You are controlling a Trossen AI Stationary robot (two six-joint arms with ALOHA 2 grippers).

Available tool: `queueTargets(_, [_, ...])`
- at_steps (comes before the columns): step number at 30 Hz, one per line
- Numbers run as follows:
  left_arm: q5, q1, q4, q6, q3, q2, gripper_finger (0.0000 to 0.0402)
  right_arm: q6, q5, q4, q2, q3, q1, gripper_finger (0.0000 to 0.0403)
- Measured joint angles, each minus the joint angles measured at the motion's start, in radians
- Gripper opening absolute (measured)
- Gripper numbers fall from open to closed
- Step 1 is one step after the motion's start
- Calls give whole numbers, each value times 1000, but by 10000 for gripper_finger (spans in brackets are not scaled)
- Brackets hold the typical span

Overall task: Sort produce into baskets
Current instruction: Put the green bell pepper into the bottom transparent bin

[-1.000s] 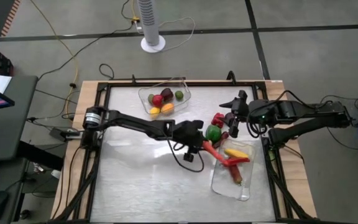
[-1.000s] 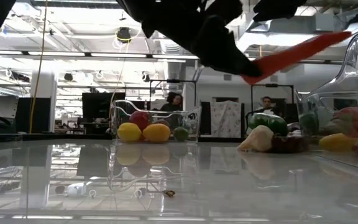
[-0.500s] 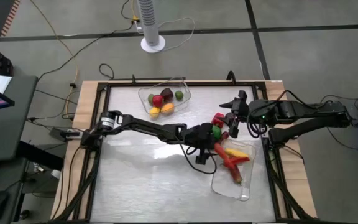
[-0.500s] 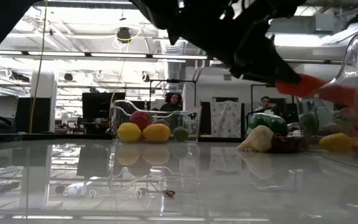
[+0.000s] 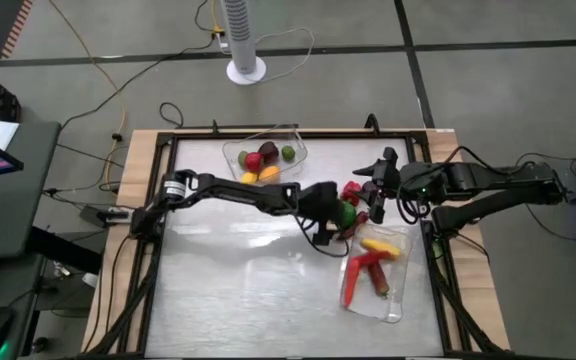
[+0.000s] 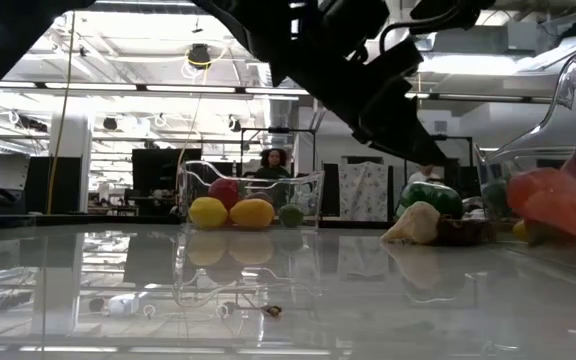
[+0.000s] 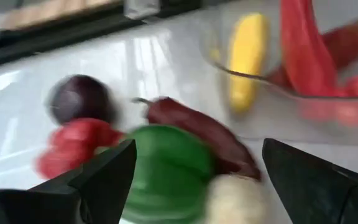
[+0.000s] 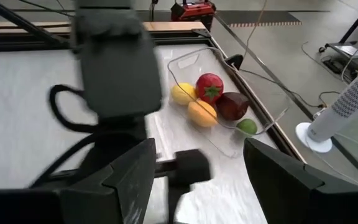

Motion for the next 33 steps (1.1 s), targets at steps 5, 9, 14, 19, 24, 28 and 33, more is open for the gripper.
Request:
queueTargets(5, [13,31,38,2,0,1,336,-4,0,9,0,0,-1,272])
queueTargets(9, [53,31,104,6,0,45,359,-11,0,11,0,0,0,272])
queueTargets(14, [-18,27,145,73,-2,99,396,-9,0,7,0,0,-1,272])
queueTargets(19, [-21,38,97,90,-1,106,380,-7,0,7,0,0,-1,272])
queueTargets(24, [-18,44,33,88,1,109,356,-7,0,12,0,0,0,272])
queueTargets(28, [-28,43,10,89,2,105,332,-7,0,13,0,0,0,272])
queueTargets(33, [-28,43,-26,65,10,94,320,8,0,13,0,0,0,272])
